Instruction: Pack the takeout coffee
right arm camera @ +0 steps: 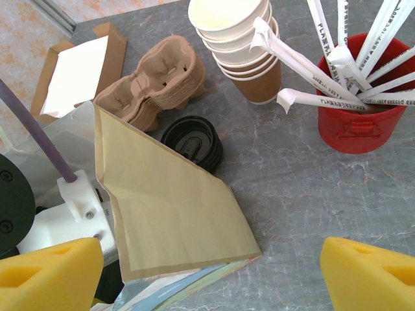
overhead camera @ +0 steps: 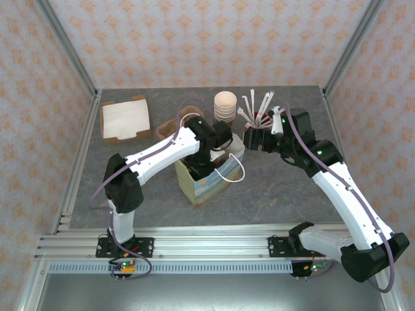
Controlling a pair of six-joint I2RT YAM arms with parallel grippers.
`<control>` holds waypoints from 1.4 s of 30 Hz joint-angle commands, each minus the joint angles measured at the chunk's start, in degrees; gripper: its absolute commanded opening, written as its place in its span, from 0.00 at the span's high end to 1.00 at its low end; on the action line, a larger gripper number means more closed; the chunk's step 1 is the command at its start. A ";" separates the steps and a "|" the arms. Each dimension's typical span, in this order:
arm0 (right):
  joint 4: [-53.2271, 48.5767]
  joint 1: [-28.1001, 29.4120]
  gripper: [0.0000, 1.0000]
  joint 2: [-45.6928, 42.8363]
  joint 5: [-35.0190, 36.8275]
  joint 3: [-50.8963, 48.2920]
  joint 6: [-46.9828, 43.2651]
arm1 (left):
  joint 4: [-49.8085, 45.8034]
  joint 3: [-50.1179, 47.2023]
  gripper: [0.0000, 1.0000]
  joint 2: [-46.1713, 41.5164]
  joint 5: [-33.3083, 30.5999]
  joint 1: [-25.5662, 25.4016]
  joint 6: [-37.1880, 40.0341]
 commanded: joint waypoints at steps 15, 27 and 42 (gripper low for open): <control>-0.26 -0.34 0.12 0.57 -0.38 1.50 0.36 | -2.68 2.35 0.63 0.48 -2.54 0.15 -0.50; -0.20 -0.36 0.12 1.22 -0.62 1.77 0.33 | -4.96 3.86 0.63 -2.38 -3.96 0.15 -0.96; -0.30 -0.39 0.13 1.13 -0.35 1.34 0.44 | -6.21 4.91 0.63 -4.75 -3.48 0.15 -0.99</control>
